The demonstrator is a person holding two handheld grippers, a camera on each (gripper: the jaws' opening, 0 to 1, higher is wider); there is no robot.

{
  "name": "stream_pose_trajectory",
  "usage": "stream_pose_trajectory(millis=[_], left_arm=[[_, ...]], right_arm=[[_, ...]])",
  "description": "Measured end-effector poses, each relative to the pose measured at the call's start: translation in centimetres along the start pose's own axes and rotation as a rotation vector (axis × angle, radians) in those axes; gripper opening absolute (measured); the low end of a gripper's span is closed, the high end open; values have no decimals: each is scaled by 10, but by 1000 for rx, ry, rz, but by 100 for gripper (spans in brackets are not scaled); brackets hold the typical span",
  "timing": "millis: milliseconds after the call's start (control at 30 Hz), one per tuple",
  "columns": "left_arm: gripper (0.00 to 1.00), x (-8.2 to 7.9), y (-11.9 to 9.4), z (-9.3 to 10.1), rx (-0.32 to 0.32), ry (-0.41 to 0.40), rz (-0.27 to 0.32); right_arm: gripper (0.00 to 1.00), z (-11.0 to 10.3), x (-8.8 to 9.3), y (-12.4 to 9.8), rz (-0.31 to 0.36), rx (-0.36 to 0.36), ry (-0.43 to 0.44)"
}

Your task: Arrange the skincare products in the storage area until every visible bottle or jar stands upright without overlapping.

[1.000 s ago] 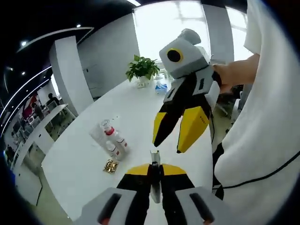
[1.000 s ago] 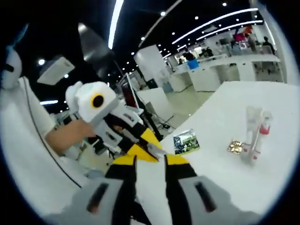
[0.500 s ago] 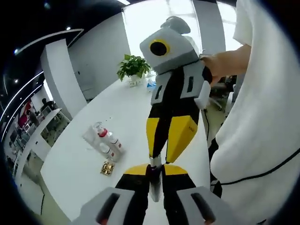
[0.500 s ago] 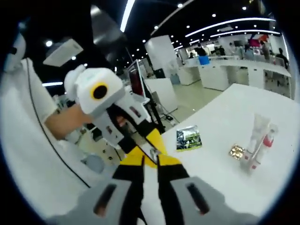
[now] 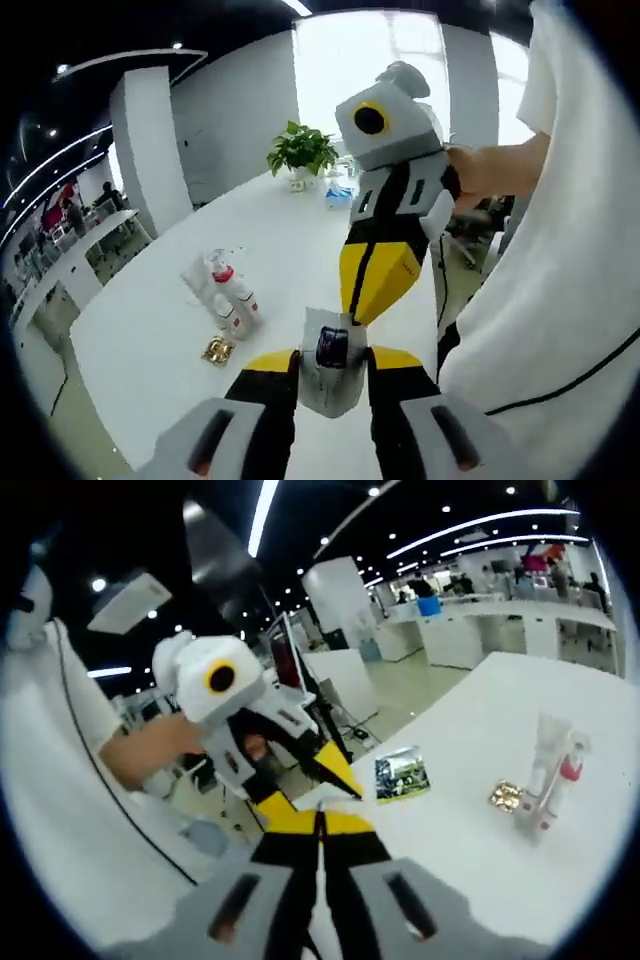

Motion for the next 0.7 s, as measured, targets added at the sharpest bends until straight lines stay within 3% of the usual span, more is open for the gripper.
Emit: stream_pose_trajectory(millis=[133, 200, 333, 433, 567, 600, 667, 700], left_arm=[[41, 6, -9, -12, 15, -205, 101], [43, 3, -14, -13, 74, -371, 217], [43, 0, -17, -10, 209, -609, 366], [40, -4, -18, -6, 263, -674, 429], [22, -9, -19, 1, 342, -739, 493], [22, -11, -19, 5, 378, -756, 509], [20, -13, -20, 4, 389, -790, 542], [14, -13, -21, 5, 398, -798, 546]], right_arm=[[0, 4, 0, -8, 32, 4, 27], [0, 5, -2, -13, 76, -6, 62], [0, 2, -5, -18, 140, -44, 100], [0, 0, -7, -19, 172, -61, 123], [0, -3, -9, -19, 209, -92, 151], [0, -3, -9, -19, 211, -94, 152], [0, -5, -9, -19, 221, -113, 168], [0, -5, -9, -18, 222, -113, 170]])
Point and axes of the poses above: the point that each gripper's makers call its tool centre point, and the gripper's own axes: y roughly forward along the fingers, z roughly to its right, x roughly out of its underside, the point moved 5 cm from there along -y, roughly backward along the fingers, and after that the axes turned 5 degrees about -z, right-handed, at the moved point
